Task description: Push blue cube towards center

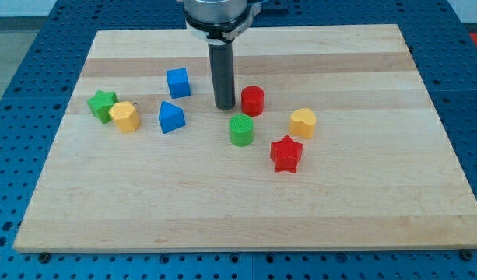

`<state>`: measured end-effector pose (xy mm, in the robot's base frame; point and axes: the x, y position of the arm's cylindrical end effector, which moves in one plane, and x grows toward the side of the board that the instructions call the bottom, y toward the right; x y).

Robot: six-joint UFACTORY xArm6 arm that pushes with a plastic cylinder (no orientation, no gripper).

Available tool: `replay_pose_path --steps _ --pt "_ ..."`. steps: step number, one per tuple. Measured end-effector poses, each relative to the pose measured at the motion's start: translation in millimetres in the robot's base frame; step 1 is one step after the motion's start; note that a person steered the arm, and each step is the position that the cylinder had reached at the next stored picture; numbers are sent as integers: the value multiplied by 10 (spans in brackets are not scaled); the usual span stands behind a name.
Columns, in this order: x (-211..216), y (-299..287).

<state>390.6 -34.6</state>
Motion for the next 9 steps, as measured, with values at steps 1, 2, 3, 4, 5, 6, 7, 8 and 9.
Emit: replay_pose_path --steps 1,2,3,4,5,6,7,8,9 --pt "0 184" --pt "0 416" --pt "-51 481" --pt "-347 431" --pt "-684 346" --pt "-840 62" --pt "-959 -411" --pt "-1015 -789" --pt "-1014 -1071"
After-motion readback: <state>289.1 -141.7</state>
